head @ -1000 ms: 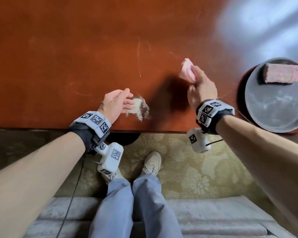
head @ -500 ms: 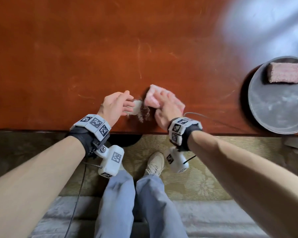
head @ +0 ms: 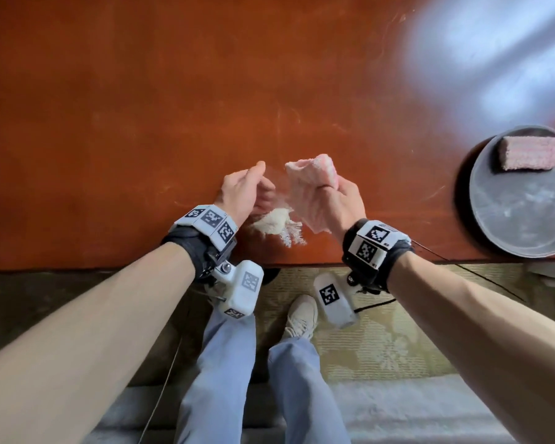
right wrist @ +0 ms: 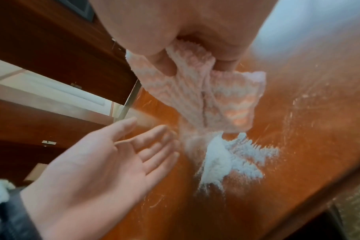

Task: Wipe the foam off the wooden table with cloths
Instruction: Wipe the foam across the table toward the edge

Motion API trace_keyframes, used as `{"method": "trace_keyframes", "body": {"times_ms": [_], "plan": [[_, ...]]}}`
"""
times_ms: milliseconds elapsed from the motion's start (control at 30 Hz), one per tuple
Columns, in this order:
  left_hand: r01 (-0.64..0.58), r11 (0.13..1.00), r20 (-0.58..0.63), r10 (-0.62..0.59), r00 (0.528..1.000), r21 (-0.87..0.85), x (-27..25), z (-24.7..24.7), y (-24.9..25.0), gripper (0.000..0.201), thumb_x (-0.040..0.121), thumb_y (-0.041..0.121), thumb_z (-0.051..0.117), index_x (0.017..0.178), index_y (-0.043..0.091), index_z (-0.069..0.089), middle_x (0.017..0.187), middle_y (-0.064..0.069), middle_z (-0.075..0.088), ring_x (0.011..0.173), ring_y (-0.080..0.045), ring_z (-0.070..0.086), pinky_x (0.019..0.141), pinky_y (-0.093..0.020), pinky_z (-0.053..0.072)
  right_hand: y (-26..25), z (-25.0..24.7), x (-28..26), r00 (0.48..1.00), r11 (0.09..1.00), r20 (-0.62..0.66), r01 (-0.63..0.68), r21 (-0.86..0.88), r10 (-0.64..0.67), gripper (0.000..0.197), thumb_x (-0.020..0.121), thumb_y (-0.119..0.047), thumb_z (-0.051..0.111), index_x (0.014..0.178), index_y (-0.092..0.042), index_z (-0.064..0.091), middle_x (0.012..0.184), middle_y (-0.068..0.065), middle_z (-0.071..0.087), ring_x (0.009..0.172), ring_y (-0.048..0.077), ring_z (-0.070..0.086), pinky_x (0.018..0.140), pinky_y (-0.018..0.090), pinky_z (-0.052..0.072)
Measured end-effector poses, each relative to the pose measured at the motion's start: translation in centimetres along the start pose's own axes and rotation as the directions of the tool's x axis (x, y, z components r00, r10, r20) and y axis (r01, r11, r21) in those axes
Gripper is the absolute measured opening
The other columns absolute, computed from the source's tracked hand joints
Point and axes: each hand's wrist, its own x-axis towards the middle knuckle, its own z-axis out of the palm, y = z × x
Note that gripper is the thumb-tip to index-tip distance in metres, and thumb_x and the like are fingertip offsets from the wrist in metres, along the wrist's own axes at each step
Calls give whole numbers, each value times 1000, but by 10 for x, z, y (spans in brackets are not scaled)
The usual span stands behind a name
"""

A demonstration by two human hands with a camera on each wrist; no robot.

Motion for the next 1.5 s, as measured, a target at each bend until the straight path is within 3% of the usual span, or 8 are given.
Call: {"method": "trace_keyframes", "body": {"times_ms": [200, 300, 467, 700, 867, 1033, 1333, 1500], "plan": [[35, 989, 120, -53, 991, 140, 14, -22, 15, 59, 91, 66, 42, 92, 16, 75, 93, -7, 78, 89, -23, 73, 87, -43, 58, -23, 15, 1, 998, 1000, 66, 0, -6, 0, 21, 78, -6, 45, 83, -7, 65, 79, 0, 65, 80, 21, 60, 77, 41, 52], [82, 996, 199, -89, 976, 44, 25, -32, 27, 60, 102, 51, 39, 87, 1, 69, 84, -16, 75, 75, -25, 72, 72, -36, 61, -36, 21, 9, 997, 999, 61, -41, 33, 38, 24, 83, -2, 45, 72, -16, 62, 77, -3, 62, 84, 22, 56, 80, 38, 47], [0, 969, 123, -31, 992, 249, 48, -51, 32, 54, 80, 70, 34, 91, 26, 62, 118, -8, 68, 118, -31, 59, 100, -50, 50, -56, 30, 19, 1000, 983, 25, 0, -184, 5, 23, 74, -19, 42, 74, -10, 62, 71, 1, 64, 71, 22, 60, 67, 33, 48], [-56, 989, 164, 34, 986, 134, 76, -80, 37, 42, 104, 43, 36, 102, 14, 67, 100, -10, 75, 95, -25, 72, 89, -40, 56, -85, 24, 84, 955, 839, -134, 159, -521, -265, 48, 86, -7, 40, 126, -29, 56, 117, 6, 67, 106, 28, 62, 90, 32, 49], [-68, 989, 126, 51, 991, 132, 95, -109, 24, 47, 105, 40, 36, 110, 6, 69, 100, -13, 75, 95, -29, 72, 87, -41, 56, -97, 40, 146, 950, 668, 16, 230, -707, -310, 66, 83, 0, 36, 144, -26, 39, 152, 5, 36, 141, 26, 33, 115, 33, 28], [-52, 988, 75, 42, 996, 144, 91, -129, 3, 45, 105, 38, 39, 109, 5, 69, 98, -13, 75, 90, -27, 72, 78, -35, 57, -81, 56, 149, 958, 465, 197, 275, -841, -210, 58, 77, -1, 40, 130, -27, 46, 129, 5, 45, 124, 30, 41, 93, 48, 44], [-76, 996, -57, 79, 995, 41, 44, -113, -43, 41, 104, 36, 41, 102, 6, 70, 92, -13, 75, 77, -23, 68, 64, -30, 52, 8, 69, 57, 714, 245, 622, 697, -674, -322, 53, 74, -15, 30, 116, -36, 54, 107, -10, 46, 112, 20, 41, 82, 49, 45], [-71, 997, -54, 70, 996, -24, -1, -93, -84, 43, 104, 32, 44, 90, 2, 71, 79, -14, 74, 63, -21, 68, 49, -23, 49, 15, 55, 18, 780, 447, 506, 626, -639, -369, 57, 82, -17, 35, 134, -34, 53, 130, -3, 61, 117, 24, 58, 97, 35, 48]]}}
